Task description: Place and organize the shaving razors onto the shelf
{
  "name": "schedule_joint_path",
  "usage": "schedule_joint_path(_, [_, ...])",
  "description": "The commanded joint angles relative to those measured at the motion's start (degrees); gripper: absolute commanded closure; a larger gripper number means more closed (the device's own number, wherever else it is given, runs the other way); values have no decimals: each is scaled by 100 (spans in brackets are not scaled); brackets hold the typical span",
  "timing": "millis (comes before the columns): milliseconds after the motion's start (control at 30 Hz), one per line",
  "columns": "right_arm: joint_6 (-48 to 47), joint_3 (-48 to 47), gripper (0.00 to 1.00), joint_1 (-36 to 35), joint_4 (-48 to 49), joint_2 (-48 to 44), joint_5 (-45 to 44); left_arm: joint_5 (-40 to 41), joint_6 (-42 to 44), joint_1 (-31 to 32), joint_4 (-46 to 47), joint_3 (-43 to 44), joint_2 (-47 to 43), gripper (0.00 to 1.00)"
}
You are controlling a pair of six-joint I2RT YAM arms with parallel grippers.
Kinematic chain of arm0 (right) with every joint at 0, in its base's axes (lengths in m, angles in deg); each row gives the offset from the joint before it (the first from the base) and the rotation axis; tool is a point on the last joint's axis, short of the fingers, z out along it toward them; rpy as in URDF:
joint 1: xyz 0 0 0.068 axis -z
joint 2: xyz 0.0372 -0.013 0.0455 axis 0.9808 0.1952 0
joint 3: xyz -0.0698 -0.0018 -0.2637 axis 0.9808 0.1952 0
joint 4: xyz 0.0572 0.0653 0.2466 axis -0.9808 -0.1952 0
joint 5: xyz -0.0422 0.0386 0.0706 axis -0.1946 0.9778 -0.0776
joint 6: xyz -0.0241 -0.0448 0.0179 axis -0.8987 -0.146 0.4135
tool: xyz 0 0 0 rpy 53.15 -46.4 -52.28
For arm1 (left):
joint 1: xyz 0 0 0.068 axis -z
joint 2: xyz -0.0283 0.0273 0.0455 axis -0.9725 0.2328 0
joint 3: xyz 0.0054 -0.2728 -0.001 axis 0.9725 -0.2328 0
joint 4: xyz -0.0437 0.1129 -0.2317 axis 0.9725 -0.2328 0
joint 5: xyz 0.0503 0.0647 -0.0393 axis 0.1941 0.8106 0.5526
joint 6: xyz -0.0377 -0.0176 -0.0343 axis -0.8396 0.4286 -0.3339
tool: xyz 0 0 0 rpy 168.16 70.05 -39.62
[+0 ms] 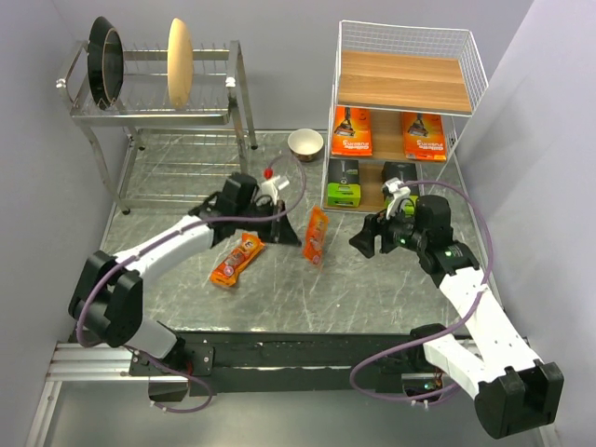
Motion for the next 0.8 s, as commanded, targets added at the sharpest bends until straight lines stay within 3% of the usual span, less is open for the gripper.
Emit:
schedule_joint_path(0, [-74, -220, 17, 45, 297, -123, -223, -310, 1663, -304, -1239, 681, -112, 99])
schedule_joint_path(200, [-215, -202, 17, 195, 227, -149, -653, -723, 2316, -348, -1660, 1763, 1, 99])
schedule_joint_path(233, [-189, -185, 17, 221, 210, -141, -715, -523, 2335, -331, -1757, 1798, 54, 73])
schedule_joint_path(267, [-188, -176, 17, 239, 192, -123, -742, -338, 2282, -313, -1802, 1694, 142, 60])
schedule_joint_path(333, [-127, -210, 17, 248, 122, -70, -733, 143, 2159, -261, -1558, 1387, 125, 40])
schedule_joint_path(367, [-66, -228, 17, 248, 104, -53, -690, 364, 2150, -208, -1243, 1020, 73, 35])
schedule_joint_path(500, [84, -264, 18, 256, 43, -70, -435, 709, 2517, -67, -887, 743, 615, 28])
schedule_joint_path(767, [75, -141, 18, 414, -195, -281, -365, 788, 3653, -375, -1520, 2079, 2286, 27])
